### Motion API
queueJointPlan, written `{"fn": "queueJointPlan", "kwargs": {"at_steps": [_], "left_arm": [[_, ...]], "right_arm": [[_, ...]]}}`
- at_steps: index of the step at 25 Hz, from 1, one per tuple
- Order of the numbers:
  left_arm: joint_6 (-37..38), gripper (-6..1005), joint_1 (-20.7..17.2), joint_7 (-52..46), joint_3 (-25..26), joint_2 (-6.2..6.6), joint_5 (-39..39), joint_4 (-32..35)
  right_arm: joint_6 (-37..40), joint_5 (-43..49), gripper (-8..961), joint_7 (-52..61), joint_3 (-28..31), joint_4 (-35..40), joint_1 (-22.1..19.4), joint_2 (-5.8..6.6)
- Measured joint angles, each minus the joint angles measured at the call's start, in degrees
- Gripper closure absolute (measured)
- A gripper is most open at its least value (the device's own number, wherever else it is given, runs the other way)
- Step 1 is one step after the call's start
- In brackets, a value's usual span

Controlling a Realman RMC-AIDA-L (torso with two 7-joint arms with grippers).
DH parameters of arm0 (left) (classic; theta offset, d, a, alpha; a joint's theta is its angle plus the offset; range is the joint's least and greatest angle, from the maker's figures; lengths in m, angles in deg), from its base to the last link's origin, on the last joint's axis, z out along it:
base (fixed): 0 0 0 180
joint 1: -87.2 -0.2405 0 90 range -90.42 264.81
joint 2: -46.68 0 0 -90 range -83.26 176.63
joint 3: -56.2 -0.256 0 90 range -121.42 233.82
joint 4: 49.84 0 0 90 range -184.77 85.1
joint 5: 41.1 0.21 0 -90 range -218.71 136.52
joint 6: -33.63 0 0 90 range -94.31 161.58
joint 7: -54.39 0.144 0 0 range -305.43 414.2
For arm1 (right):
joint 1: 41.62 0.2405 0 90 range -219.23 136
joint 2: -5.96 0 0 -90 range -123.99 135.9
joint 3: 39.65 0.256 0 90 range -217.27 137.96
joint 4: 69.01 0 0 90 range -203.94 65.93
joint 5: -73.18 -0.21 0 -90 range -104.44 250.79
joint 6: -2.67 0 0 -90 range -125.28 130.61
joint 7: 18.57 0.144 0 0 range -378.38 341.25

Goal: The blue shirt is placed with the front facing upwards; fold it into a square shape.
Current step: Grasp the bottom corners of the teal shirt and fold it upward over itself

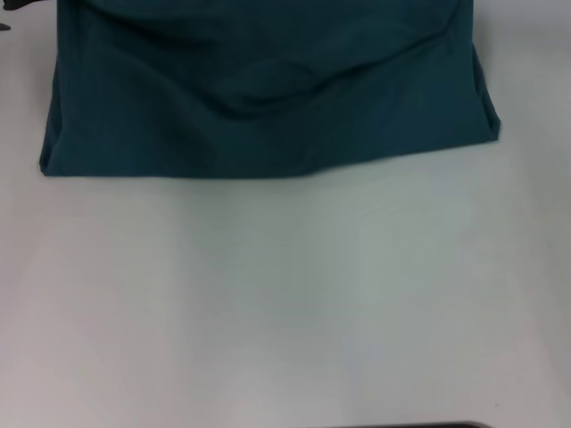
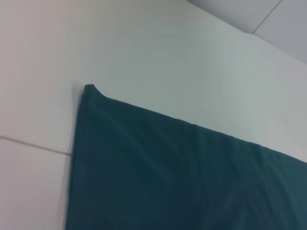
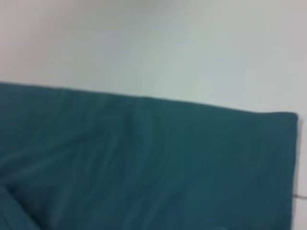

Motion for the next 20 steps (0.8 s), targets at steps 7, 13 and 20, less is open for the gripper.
{"fn": "queueJointPlan", "kwargs": {"at_steps": [7,13,20], "left_arm": [[-0.9,988,0.5,0.4,-0.9,-0.11,0.0,0.3],[-1.7,986,0.6,0.4,-2.1,-0.15,0.0,1.3],[-1.6,983,0.8,0.4,-3.0,0.31,0.0,3.1]], "right_arm": [[-2.5,1.0,848,0.3,-1.1,-0.7,0.0,-0.38],[-3.7,1.3,836,0.3,-3.6,-1.4,-0.2,-1.14],[-3.2,1.5,822,0.4,-4.9,-1.4,-0.6,-1.44]]}}
